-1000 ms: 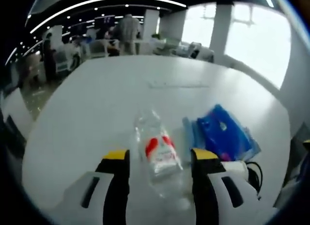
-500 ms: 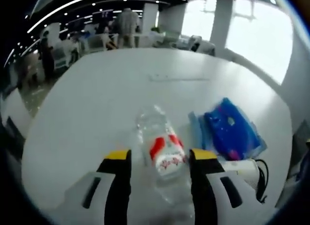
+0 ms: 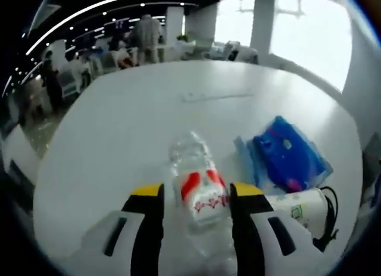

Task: Arrange the tabletop items into an orderly group along one side of the table until the central work area is clear of visible clutter.

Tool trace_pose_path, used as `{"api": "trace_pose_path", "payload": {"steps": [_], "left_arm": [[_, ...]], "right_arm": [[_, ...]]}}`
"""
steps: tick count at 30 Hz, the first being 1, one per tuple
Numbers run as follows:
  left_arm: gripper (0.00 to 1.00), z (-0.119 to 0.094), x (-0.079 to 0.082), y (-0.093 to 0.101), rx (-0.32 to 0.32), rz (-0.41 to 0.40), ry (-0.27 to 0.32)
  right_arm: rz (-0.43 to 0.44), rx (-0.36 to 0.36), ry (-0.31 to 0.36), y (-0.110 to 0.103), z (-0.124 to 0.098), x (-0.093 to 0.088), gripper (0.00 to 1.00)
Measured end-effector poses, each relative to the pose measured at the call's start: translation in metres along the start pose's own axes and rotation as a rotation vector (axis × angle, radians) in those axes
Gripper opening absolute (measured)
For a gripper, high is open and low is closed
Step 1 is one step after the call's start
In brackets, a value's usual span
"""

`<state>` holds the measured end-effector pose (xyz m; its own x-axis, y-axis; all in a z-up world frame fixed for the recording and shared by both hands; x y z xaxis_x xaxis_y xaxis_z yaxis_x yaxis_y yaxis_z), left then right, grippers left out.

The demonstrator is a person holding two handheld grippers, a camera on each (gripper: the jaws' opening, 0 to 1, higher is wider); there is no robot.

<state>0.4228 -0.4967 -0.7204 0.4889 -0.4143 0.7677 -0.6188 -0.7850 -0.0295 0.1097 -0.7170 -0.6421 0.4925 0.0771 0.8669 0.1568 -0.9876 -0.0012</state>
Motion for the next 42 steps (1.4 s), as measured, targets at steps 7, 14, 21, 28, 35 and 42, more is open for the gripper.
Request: {"api": "trace_pose_path", "payload": {"steps": [7, 14, 21, 28, 35, 42], "left_arm": [[0.41, 0.006, 0.000, 0.004, -0.008, 0.036, -0.022], [0.42, 0.010, -0.009, 0.002, -0.006, 0.030, -0.050], [0.44, 0.014, -0.024, -0.007, -0.004, 0.096, -0.100], [0.45, 0.010, -0.031, -0.005, -0.011, 0.083, -0.103], [0.43, 0.011, -0.033, -0.004, -0.024, 0.089, -0.111], [0.41, 0.011, -0.034, -0.003, -0.035, 0.106, -0.124]], "right_arm": [[0.001, -0.008, -0.001, 0.002, 0.000, 0.000, 0.75], [0.001, -0.009, -0.008, 0.002, 0.000, -0.002, 0.74], [-0.001, -0.015, -0.018, 0.002, 0.001, -0.003, 0.73], [0.000, -0.024, -0.021, 0.004, 0.000, -0.004, 0.73], [-0.003, -0.027, -0.024, 0.005, 0.000, -0.004, 0.71], [-0.001, -0.034, -0.024, 0.007, 0.000, -0.004, 0.70]]}}
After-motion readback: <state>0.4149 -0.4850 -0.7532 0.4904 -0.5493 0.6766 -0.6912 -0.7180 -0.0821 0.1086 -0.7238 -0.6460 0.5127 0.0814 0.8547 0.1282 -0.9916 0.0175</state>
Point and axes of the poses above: the point that each gripper's makers call its tool centre point, and the gripper's own axes: z roughly forward along the fingers, y roughly to its right, x roughly out of its top, the point moved 1 cm from there along -z, roughly backward along the fingers, and after that the axes turned 5 degrees about z, right-handed, at the moved point
